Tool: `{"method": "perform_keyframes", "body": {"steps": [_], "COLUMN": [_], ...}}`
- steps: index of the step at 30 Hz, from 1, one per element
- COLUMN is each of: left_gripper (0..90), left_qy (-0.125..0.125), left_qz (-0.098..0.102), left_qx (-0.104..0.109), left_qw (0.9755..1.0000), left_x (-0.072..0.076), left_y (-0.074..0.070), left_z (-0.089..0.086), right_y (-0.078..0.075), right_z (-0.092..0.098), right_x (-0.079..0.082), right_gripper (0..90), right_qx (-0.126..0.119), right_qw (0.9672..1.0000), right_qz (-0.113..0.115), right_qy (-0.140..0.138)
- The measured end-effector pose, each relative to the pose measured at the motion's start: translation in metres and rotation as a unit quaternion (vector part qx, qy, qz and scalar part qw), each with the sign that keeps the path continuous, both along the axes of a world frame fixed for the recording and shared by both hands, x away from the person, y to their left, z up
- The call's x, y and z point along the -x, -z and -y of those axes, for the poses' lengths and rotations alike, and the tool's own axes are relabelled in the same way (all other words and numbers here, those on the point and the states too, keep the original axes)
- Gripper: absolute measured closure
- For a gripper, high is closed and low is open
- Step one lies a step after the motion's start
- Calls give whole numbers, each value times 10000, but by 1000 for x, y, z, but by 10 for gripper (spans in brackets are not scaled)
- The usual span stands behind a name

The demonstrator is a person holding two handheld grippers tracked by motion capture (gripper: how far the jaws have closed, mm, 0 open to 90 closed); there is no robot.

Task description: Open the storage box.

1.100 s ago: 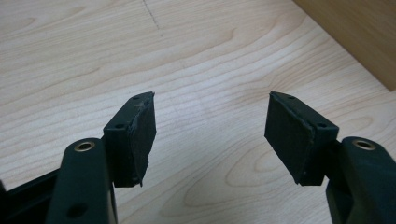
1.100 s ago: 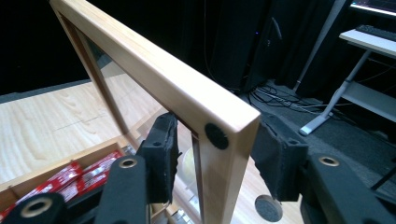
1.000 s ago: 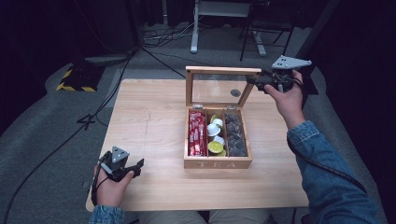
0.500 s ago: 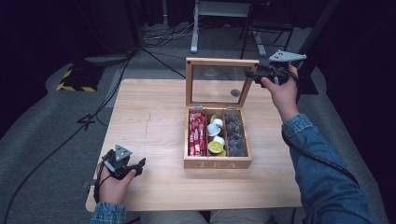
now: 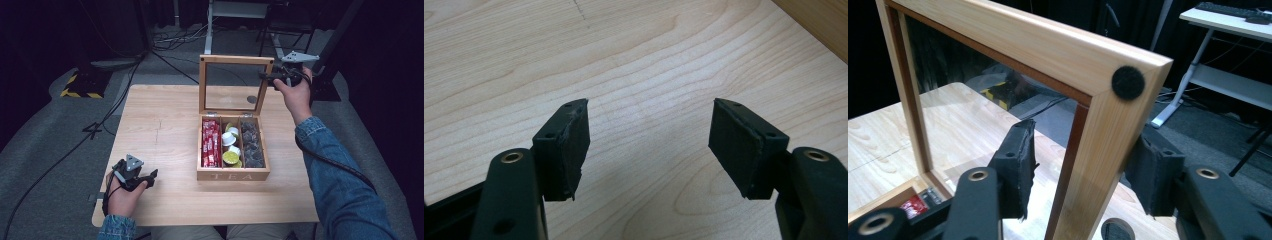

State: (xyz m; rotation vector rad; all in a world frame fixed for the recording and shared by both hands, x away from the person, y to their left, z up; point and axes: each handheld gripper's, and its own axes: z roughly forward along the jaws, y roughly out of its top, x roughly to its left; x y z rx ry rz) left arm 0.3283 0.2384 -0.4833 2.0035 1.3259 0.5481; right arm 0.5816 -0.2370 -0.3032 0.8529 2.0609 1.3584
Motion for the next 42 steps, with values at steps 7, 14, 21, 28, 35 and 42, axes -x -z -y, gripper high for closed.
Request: {"method": "perform_keyframes", "body": {"steps": [7, 14, 21, 28, 35, 42], "left_gripper": [324, 310, 308, 307, 306, 305], "left_qy": [50, 73, 80, 60, 59, 47], "left_qz": [-41, -122, -155, -195, -214, -269], "left_qx": [-24, 16, -9, 8, 36, 80], "left_qw": [10000, 9999, 9998, 9998, 9997, 9996], "left_x": [-5, -10, -11, -11, -13, -16], "left_y": [3, 9, 11, 13, 14, 14], "left_z": [1, -1, -2, -2, -2, -5], "right_y": [9, 18, 26, 32, 32, 28], "right_z": [-3, -3, -3, -2, -3, 1], "right_x": [-9, -19, -25, -30, -28, -22], "right_gripper": [428, 393, 388, 379, 353, 322], "right_qx": [-13, -27, -49, -83, -82, -107], "right_qw": [9999, 9997, 9993, 9988, 9985, 9987], "right_qz": [-52, -164, -268, -402, -452, -412], "right_qy": [107, 168, 236, 262, 284, 295]}}
